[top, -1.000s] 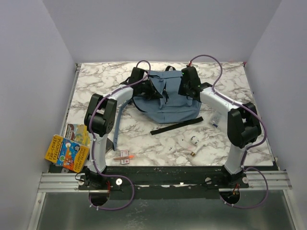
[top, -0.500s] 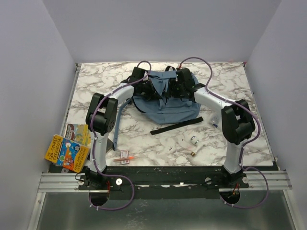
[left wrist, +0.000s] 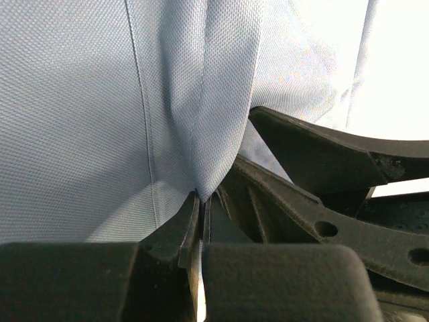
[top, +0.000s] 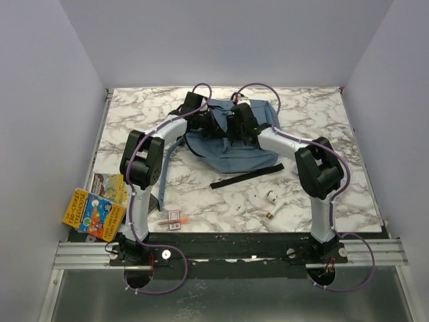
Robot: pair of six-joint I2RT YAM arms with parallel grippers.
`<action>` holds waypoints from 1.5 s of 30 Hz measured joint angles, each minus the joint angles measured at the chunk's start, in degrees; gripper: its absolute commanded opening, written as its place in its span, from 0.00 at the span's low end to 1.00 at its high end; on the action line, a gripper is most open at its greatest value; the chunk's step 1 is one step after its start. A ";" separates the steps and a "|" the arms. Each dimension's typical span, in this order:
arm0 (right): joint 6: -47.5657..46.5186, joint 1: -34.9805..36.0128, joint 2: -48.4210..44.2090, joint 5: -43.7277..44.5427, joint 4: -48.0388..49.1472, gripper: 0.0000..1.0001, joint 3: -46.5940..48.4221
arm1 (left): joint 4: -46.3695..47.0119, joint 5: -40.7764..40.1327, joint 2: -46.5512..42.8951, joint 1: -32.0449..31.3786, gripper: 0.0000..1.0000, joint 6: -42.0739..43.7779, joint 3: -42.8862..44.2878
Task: Pack the student bag
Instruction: Unzip the student bag at the center of the board.
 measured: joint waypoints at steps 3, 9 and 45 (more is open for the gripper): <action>-0.42 0.02 -0.09 -0.11 0.94 0.28 -0.63 | 0.00 0.17 0.00 0.00 0.00 0.00 0.00; -0.48 0.02 0.15 -0.42 2.49 0.34 -0.33 | -0.07 0.87 0.00 0.00 0.00 -0.04 0.52; 9.29 -5.66 2.21 -12.33 4.57 0.01 3.76 | -0.57 2.01 0.00 0.39 0.00 1.55 1.16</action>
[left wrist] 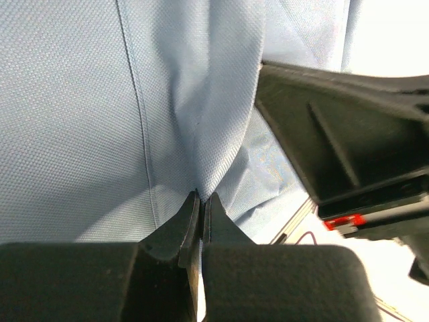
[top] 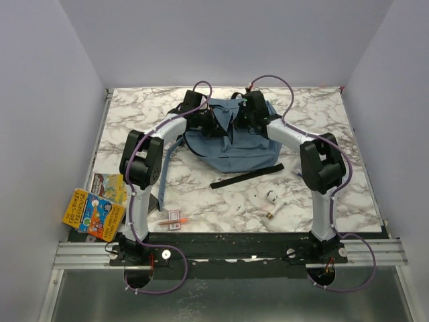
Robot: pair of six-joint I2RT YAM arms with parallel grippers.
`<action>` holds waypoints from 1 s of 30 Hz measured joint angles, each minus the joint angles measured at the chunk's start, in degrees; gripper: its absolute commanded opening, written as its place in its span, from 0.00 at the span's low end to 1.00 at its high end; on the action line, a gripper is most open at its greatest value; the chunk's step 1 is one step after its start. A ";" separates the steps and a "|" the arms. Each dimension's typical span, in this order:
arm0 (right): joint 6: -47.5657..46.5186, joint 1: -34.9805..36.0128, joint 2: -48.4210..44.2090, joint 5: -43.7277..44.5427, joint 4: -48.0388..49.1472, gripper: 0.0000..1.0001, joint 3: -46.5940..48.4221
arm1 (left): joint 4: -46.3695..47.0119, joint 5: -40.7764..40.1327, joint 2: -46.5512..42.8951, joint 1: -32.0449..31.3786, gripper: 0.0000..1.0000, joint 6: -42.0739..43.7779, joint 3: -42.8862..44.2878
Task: Pack the student bag
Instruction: Unzip the student bag at the center of the board.
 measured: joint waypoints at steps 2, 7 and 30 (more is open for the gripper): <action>1.73 -1.25 -0.02 -2.25 -1.70 0.01 1.79 | 0.04 -0.04 0.00 0.00 0.00 0.17 0.00; 4.79 -2.54 0.68 -5.84 -7.28 0.01 7.76 | 0.37 -0.02 0.00 -0.09 0.00 0.22 0.00; -1.62 -4.76 10.91 3.39 -21.79 0.59 28.24 | -0.31 -0.22 0.00 -0.44 0.00 0.63 -0.52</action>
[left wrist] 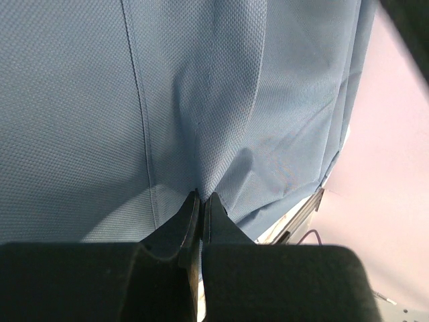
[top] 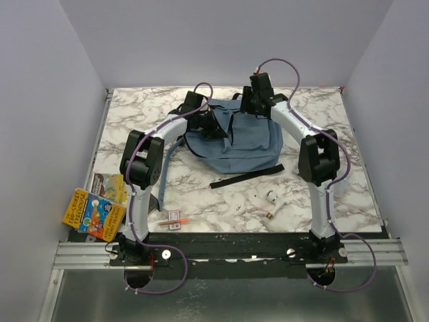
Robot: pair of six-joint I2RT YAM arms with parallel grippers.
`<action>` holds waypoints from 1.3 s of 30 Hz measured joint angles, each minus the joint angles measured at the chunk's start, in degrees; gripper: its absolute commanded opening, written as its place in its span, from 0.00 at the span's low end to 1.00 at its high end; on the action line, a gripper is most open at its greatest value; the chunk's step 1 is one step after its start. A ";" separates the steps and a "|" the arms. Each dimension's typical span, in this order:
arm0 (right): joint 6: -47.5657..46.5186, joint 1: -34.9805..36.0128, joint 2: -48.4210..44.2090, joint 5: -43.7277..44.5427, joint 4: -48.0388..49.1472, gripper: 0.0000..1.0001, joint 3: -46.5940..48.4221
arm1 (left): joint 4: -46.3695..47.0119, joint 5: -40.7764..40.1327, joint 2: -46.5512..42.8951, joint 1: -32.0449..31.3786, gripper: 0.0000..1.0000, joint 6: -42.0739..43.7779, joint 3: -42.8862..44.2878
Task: Pack the student bag
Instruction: Unzip the student bag at the center of the board, then pick up the stationery from the center of the board.
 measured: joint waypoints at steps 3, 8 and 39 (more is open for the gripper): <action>-2.23 0.39 -6.75 0.52 1.36 0.60 -11.10 | -0.20 0.15 0.00 0.02 0.00 -0.02 0.02; -8.50 3.28 -9.60 1.51 5.53 0.63 -18.91 | -0.39 0.33 0.00 0.07 0.00 -0.20 0.11; -17.42 8.72 -4.22 11.87 11.45 0.01 -16.85 | -1.60 0.59 0.44 1.55 0.00 -1.60 0.57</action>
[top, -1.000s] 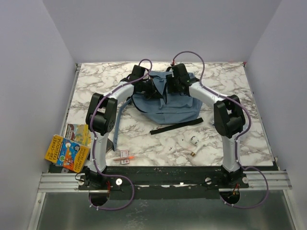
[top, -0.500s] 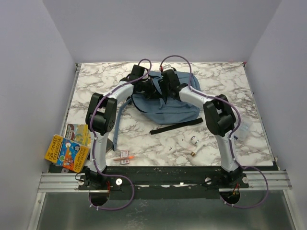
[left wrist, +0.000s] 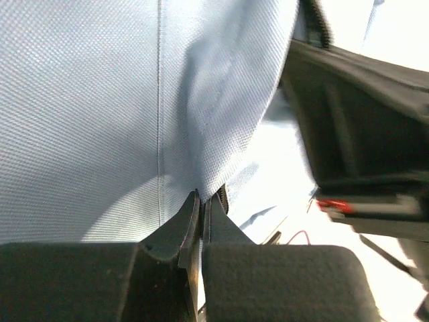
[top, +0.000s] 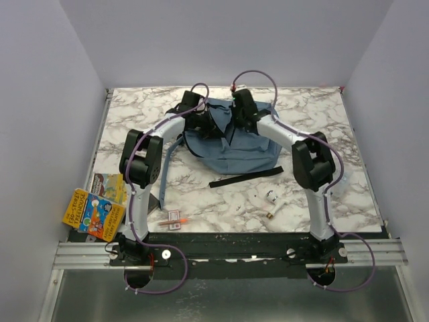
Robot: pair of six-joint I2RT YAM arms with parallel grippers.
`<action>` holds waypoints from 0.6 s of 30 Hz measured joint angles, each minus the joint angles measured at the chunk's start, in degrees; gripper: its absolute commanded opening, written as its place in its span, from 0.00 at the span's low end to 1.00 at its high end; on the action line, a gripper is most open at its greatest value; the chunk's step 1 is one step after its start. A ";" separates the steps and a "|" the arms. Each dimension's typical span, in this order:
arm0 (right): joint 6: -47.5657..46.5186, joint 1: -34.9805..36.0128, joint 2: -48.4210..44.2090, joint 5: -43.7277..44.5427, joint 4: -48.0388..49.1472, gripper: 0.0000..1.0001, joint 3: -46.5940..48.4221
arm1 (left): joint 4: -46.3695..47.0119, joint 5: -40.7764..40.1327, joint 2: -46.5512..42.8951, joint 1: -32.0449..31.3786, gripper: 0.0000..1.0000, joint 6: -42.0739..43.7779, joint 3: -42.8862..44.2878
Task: Pack the student bag
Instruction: Pick up the stationery from the center of the board.
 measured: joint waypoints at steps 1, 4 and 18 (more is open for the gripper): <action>1.38 -0.98 -1.07 -3.08 -0.61 0.01 0.00 | -0.48 0.02 0.26 0.17 0.00 0.02 0.20; 7.41 -6.43 -5.07 -17.77 -1.51 0.00 -0.63 | -1.22 0.07 1.36 0.42 0.00 0.02 1.01; 25.03 -17.55 -6.23 -52.15 1.03 0.01 -3.23 | -3.85 -0.35 1.46 0.24 0.51 1.42 2.32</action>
